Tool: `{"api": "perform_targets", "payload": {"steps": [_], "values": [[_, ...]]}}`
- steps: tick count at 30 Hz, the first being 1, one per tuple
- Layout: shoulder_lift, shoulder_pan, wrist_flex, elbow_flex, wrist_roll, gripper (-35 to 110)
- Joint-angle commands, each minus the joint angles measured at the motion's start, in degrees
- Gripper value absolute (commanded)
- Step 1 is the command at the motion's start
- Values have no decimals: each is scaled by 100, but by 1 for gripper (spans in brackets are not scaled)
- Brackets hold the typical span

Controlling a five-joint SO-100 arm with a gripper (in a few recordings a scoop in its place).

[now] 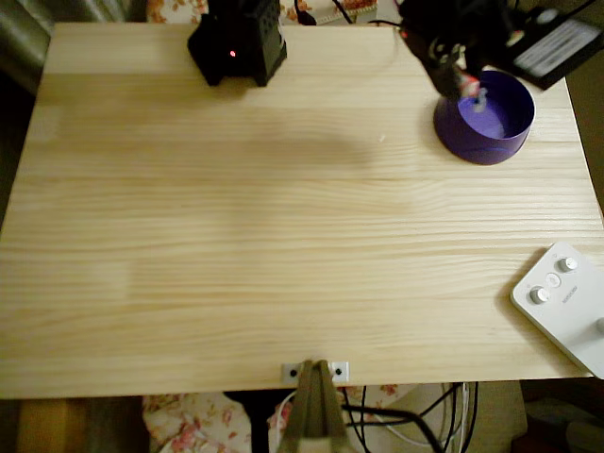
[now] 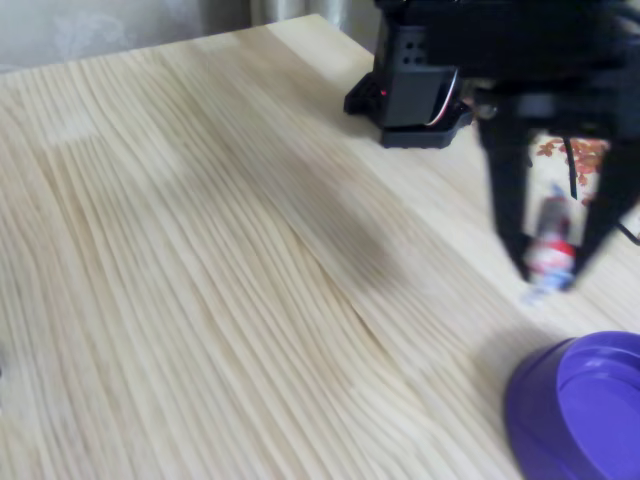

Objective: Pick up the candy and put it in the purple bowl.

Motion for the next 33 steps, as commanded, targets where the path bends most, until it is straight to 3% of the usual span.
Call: {"api": "perform_targets", "payload": {"steps": [1,17,33], "values": [[-70,-149,-747,-510,-255,0],[-554,-861,-1679,-835,-519,0],[-1336,-844,-1547,-1503,-835,0]]}}
